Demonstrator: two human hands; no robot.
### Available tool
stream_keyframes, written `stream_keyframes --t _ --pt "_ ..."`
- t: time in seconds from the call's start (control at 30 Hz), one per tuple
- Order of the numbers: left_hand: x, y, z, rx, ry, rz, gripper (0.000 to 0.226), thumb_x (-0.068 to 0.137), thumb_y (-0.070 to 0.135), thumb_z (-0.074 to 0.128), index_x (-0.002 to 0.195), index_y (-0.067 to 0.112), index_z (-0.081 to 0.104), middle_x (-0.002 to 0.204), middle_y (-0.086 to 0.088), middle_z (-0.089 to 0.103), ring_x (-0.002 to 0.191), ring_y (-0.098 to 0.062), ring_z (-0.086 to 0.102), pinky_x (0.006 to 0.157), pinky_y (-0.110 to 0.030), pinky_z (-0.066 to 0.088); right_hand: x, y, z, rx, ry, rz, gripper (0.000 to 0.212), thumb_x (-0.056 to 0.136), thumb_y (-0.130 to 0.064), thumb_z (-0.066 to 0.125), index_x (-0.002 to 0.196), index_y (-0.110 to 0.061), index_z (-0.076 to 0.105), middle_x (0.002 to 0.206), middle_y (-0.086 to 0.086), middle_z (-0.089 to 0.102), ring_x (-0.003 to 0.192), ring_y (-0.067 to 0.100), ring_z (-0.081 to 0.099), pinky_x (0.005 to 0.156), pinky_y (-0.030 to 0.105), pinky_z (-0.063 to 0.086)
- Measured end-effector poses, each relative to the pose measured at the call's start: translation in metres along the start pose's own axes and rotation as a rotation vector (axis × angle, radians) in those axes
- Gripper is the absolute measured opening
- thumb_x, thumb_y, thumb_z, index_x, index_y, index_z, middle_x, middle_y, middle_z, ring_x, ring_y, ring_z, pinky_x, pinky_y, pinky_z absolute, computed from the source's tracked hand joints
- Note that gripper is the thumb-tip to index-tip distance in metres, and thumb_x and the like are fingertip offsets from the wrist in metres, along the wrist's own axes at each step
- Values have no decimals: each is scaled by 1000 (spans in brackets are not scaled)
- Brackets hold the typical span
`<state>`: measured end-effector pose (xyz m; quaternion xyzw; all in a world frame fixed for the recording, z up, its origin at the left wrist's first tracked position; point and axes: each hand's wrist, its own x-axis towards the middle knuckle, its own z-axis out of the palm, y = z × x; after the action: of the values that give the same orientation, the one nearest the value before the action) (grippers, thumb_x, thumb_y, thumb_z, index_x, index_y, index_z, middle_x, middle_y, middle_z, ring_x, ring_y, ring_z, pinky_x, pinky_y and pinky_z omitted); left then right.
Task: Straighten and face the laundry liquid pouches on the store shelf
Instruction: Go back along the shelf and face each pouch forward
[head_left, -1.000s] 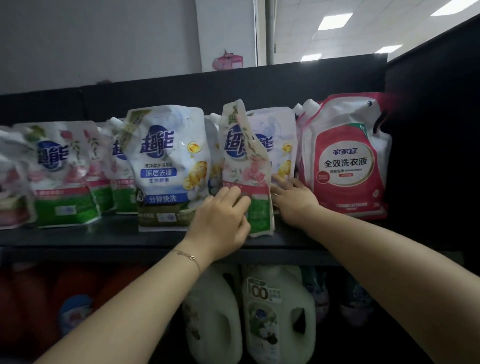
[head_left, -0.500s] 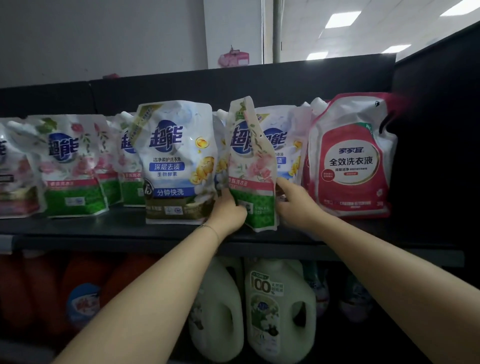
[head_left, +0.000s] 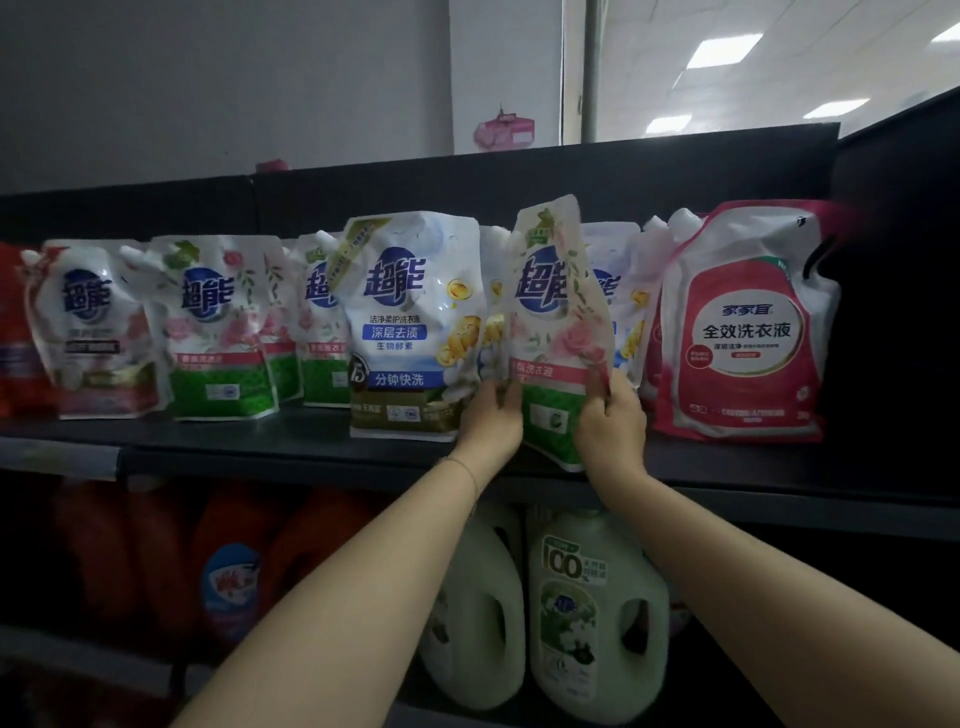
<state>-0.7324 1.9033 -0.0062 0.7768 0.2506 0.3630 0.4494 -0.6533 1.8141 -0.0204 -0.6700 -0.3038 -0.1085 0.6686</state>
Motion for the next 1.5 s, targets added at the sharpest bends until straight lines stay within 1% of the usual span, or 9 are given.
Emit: stream_keyframes --t 0.1,0.23,0.33,0.43,0.77,0.97,1.23,1.43,1.5 --pt "-3 2 -6 -36 0 -41 40 103 41 26 119 13 49 97 -2 53 91 -18 50 77 -26 33 -12 -12 -5 -24 84 -47 23 102 -20 35 99 -16 58 78 4 61 71 24 56 63 37 43" --pt "2 -5 -10 -50 -55 -1 52 104 43 18 135 13 46 132 -10 52 121 -27 49 99 -33 38 -28 -30 -15 -41 87 -203 31 102 -33 37 77 -20 50 64 -2 53 57 8 48 55 31 36" --pt "-5 -11 -14 -400 -135 28 65 92 69 21 131 28 54 128 -1 62 120 -20 56 106 -46 40 -41 -49 -18 -3 67 -312 33 101 -33 40 68 -31 39 56 -9 44 50 2 43 49 19 31" --pt "-8 -24 -22 -624 -105 -18 76 79 80 35 130 27 56 124 -3 65 117 -25 60 103 -52 42 -48 -60 -11 92 53 -300 33 101 -34 41 71 -20 47 59 -7 47 51 4 42 54 32 38" --pt "-23 -39 -105 -693 442 21 39 99 47 37 124 17 43 104 9 55 91 -5 55 77 -23 41 -66 -61 68 210 -124 -195 30 101 -40 37 89 -18 55 85 2 62 79 14 60 74 44 52" --pt "-16 -50 -166 -599 619 49 26 99 45 41 112 22 39 94 18 49 80 1 49 80 -23 36 -63 -84 119 -290 -159 -295 53 99 -54 20 103 -20 60 98 0 56 89 23 56 77 41 49" --pt "38 -93 -241 -620 716 -46 56 96 54 40 136 16 37 109 9 50 92 -12 51 84 -28 38 -52 -118 215 -390 -288 -282 53 100 -51 26 67 -18 49 70 4 57 69 26 57 66 40 49" --pt "78 -108 -272 -636 741 -49 36 99 29 45 131 18 36 101 13 46 81 -3 48 72 -18 38 -49 -120 286 -360 -250 -119 28 97 -40 42 103 -12 43 103 9 59 90 26 59 81 45 52" --pt "90 -111 -276 -616 723 -67 36 99 21 41 133 13 33 103 9 43 84 -8 46 75 -21 36 -53 -121 298 -323 -244 -111 39 93 -43 51 115 -13 38 116 9 53 104 25 56 87 44 50"
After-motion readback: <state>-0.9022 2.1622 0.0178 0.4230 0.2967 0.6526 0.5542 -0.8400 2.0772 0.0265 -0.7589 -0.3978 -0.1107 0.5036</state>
